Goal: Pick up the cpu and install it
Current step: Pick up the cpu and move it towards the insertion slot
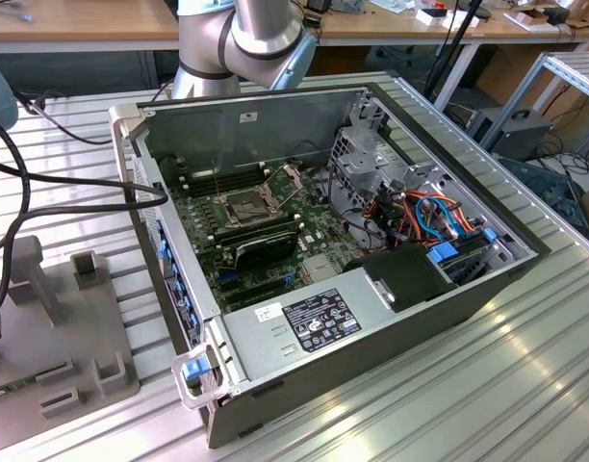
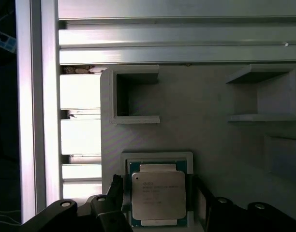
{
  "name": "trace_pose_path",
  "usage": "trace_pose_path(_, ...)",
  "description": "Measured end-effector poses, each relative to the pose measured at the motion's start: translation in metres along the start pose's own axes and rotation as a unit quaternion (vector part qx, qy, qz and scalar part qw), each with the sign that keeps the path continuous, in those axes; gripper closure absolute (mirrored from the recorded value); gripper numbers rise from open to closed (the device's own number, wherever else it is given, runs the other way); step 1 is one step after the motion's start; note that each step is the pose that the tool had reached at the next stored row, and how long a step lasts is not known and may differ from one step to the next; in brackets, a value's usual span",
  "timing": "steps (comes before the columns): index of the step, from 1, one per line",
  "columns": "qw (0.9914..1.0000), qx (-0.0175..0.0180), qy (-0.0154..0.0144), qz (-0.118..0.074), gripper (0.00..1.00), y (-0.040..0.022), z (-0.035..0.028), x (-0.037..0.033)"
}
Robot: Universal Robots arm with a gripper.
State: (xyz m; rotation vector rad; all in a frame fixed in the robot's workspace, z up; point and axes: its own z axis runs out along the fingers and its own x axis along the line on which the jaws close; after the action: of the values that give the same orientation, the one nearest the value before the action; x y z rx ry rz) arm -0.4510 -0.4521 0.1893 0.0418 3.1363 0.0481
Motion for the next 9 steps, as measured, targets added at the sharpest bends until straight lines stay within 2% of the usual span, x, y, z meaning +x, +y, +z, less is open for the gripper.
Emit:
trace_pose_path(4,1.00000,0.0000,0.0000,0.000,0.33,0.0000,0.0000,0.0000)
trace_pose_path(5,1.00000,0.0000,0.0000,0.000,0.34,0.0000,0.0000,0.0000)
trace_pose_path(6,1.00000,0.0000,0.0000,0.000,0.41,0.0000,0.0000,0.0000)
trace_pose_path(9,1.00000,0.0000,0.0000,0.000,0.41,0.0000,0.0000,0.0001)
